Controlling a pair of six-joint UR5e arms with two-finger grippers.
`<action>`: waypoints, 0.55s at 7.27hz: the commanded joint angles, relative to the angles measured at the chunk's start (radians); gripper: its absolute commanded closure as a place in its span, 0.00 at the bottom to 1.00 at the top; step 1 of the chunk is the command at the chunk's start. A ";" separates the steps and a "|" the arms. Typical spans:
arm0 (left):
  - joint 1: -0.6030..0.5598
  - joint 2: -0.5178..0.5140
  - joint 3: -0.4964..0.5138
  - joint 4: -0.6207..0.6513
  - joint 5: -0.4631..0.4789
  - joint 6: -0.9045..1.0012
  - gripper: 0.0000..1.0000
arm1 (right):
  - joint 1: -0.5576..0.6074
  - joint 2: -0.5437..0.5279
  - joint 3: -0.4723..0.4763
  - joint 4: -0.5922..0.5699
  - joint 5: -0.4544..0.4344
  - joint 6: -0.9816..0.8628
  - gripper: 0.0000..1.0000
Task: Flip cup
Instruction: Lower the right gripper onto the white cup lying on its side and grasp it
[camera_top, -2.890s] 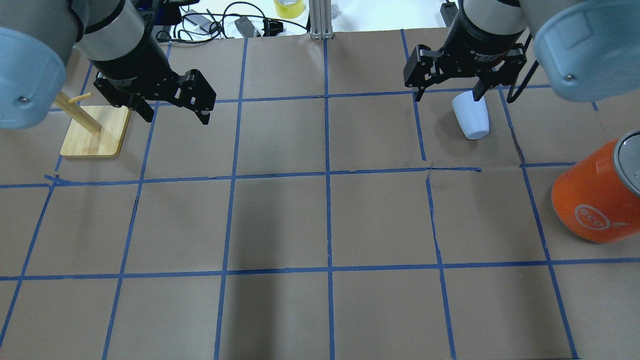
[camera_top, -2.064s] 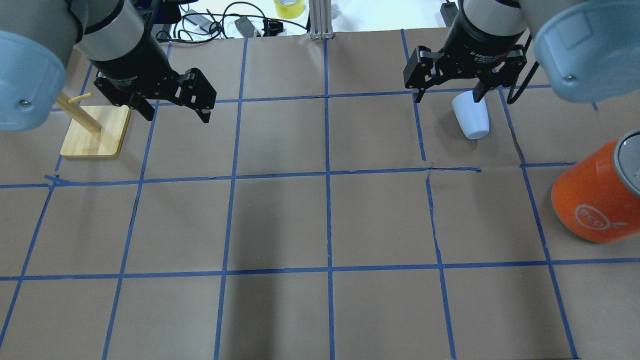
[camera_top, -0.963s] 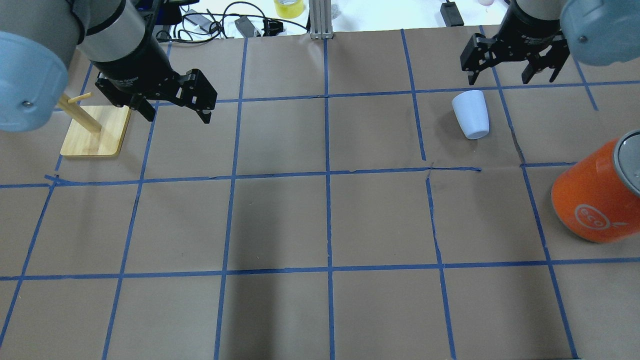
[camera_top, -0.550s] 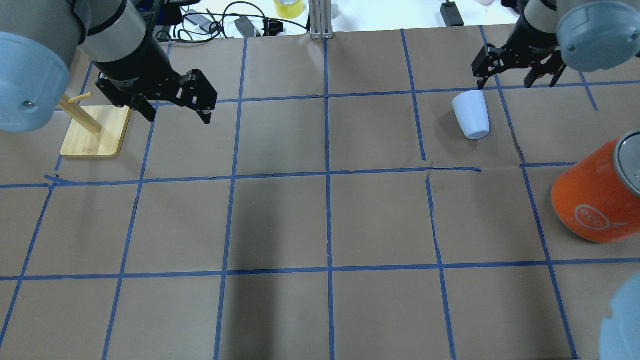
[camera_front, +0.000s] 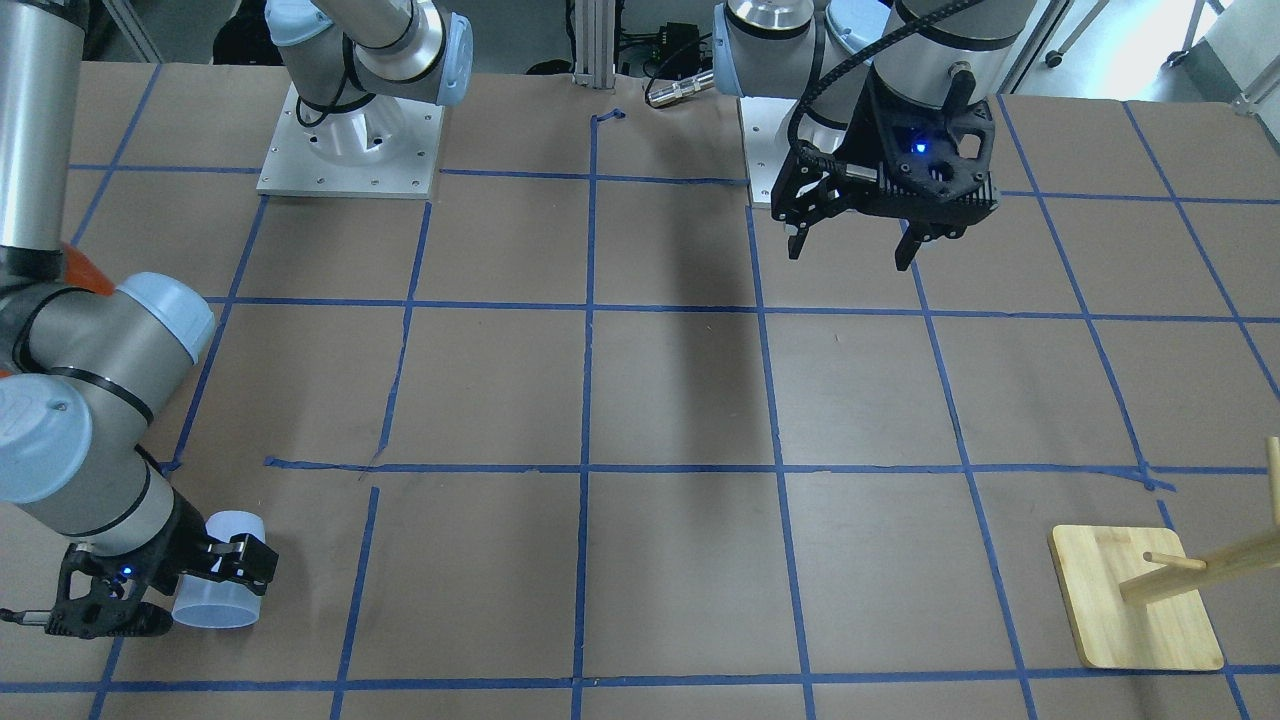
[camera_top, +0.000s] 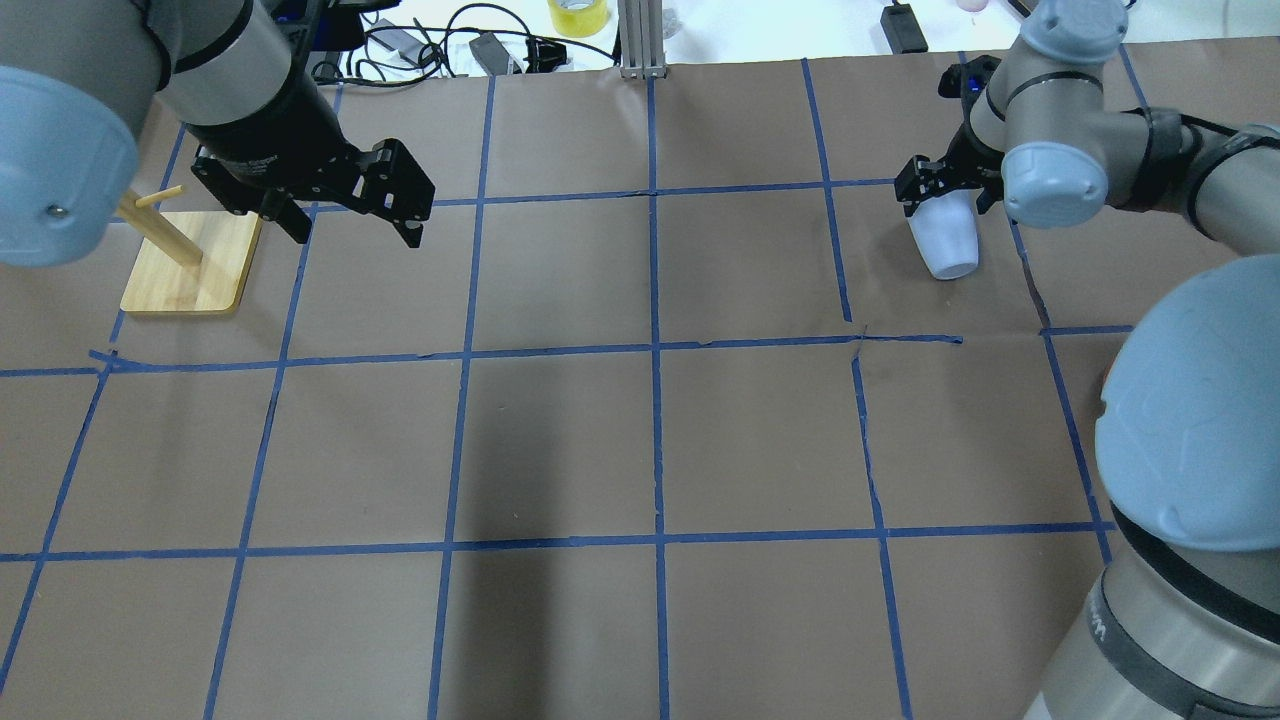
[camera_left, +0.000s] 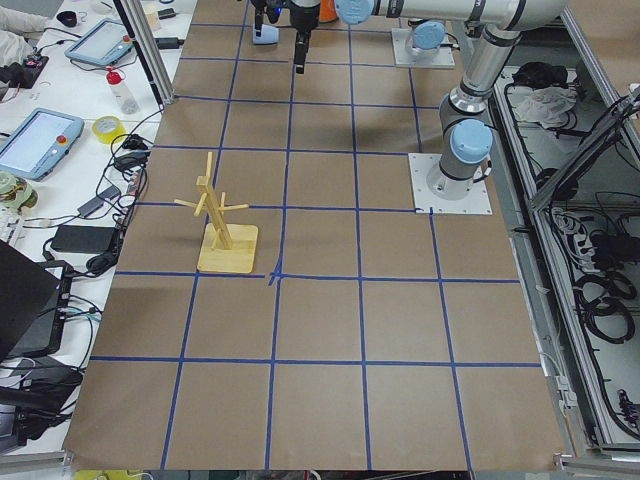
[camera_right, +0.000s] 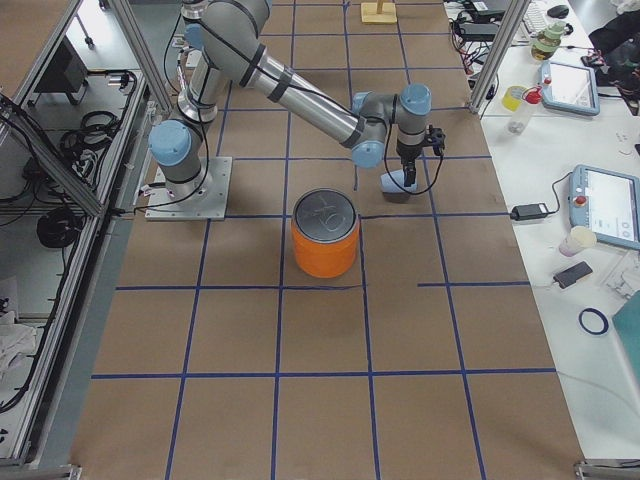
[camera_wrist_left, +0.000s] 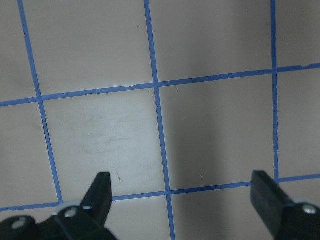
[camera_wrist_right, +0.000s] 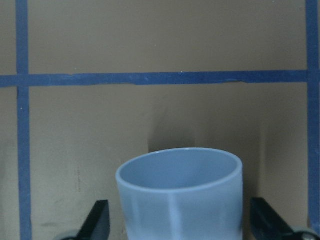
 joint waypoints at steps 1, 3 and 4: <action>0.000 0.001 0.000 0.001 0.000 0.003 0.00 | 0.000 0.025 0.013 -0.037 0.000 -0.022 0.09; 0.000 -0.001 0.000 0.001 0.000 0.001 0.00 | -0.003 0.011 0.011 -0.029 0.038 -0.034 0.35; 0.000 0.001 0.002 0.001 0.000 0.001 0.00 | 0.003 -0.005 0.013 -0.021 0.052 -0.055 0.37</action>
